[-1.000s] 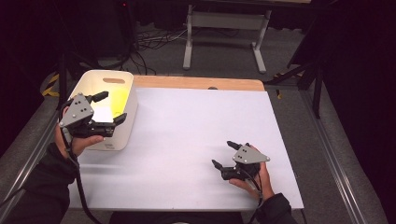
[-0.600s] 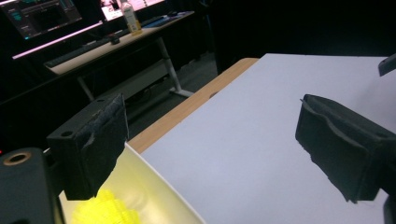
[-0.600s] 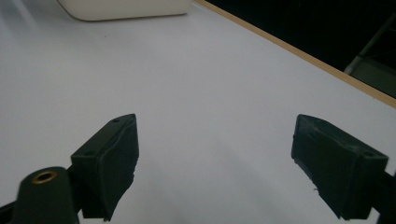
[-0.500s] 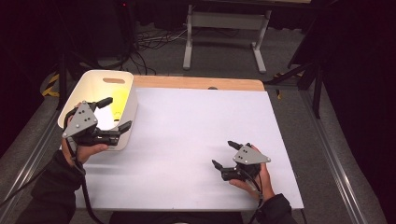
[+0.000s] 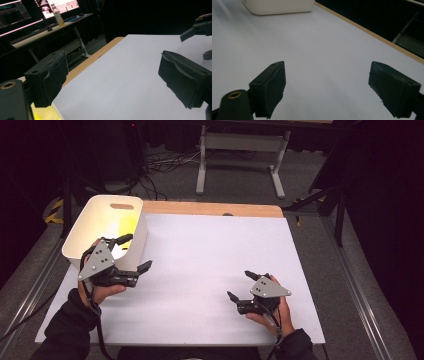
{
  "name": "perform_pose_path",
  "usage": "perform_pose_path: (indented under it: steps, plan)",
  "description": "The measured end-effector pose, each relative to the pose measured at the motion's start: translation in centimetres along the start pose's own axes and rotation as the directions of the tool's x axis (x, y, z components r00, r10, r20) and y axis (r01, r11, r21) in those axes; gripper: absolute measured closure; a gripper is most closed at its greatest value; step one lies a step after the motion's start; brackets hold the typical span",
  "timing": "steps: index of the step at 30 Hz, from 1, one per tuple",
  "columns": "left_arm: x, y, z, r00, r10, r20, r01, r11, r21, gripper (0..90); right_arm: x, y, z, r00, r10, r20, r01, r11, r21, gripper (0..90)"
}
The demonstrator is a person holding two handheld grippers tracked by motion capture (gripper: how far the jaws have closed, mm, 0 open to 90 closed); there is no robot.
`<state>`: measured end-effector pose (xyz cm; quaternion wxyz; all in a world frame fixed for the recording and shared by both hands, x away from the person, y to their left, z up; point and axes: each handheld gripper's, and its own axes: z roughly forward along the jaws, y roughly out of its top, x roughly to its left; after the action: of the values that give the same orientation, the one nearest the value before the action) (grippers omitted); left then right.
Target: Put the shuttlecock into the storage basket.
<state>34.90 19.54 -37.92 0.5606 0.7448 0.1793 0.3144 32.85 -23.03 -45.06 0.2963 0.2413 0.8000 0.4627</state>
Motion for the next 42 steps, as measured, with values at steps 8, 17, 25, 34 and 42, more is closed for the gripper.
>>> perform_pose_path:
  steps: [8, 17, 25, 34, 42]
  plan:
    - [-2.3, -1.0, 0.8, 0.9979, 0.040, 0.051, -0.041, 0.9988, 0.027, 10.0, 0.5, 0.4, -0.1, 0.9999, -0.008, -0.014, 0.008, 1.000, -0.006, 14.8]
    - [-3.4, -2.6, 1.2, 0.9955, 0.058, 0.075, -0.063, 0.9957, 0.067, 10.3, 1.0, 0.5, -0.2, 0.9997, -0.021, 0.013, 0.021, 1.000, -0.004, 14.8]
    - [-4.0, -4.1, 1.5, 0.9921, 0.066, 0.107, -0.076, 0.9928, 0.093, 10.9, 1.2, 0.2, -0.5, 0.9993, -0.020, 0.031, 0.020, 1.000, 0.011, 14.8]
    - [-4.4, -6.0, 1.9, 0.9902, 0.064, 0.124, -0.082, 0.9860, 0.145, 10.6, 1.4, 0.0, -0.7, 0.9991, -0.028, 0.032, 0.027, 0.999, 0.026, 14.8]
    - [-4.8, -8.3, 2.0, 0.9826, 0.050, 0.179, -0.081, 0.9825, 0.168, 9.0, 2.0, -0.6, -0.9, 0.9989, -0.029, 0.036, 0.028, 0.999, 0.042, 14.5]
